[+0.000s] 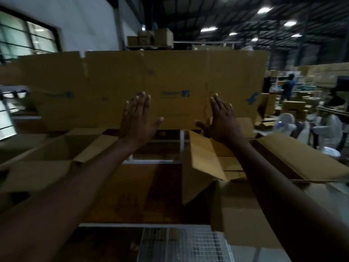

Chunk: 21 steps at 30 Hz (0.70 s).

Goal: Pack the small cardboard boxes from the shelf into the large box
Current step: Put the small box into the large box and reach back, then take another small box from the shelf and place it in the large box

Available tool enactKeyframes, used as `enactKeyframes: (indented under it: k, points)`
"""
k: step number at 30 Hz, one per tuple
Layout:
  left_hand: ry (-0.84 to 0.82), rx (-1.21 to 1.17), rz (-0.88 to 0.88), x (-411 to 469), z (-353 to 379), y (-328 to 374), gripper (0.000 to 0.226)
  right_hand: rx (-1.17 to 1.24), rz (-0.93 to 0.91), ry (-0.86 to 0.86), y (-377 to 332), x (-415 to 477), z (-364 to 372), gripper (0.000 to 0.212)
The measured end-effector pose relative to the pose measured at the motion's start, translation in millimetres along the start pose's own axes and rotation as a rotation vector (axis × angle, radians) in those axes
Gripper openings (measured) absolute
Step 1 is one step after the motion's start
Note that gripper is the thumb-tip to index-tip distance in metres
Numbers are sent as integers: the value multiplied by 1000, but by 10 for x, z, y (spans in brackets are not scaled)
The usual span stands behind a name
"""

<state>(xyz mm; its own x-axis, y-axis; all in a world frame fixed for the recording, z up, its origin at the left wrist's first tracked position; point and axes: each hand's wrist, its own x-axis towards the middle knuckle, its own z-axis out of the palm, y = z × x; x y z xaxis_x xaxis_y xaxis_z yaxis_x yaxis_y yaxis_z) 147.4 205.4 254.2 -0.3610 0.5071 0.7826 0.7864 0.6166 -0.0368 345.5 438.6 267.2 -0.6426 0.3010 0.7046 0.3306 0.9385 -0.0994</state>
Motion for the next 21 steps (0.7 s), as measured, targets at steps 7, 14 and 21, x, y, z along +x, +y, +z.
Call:
enactKeyframes:
  k: [7,14,21]
  points:
    - [42,203,-97,-610,-1141,-2190,77,165,-154,-35,-2146,422,474,109]
    - [-220,335,-145,-1527,-1963,-3684,75,298,-257,-130,-3905,502,1127,105]
    - [-305,270,-184,-1948,-1574,-4520,86,335,-290,-317,-4831,458,1880,102]
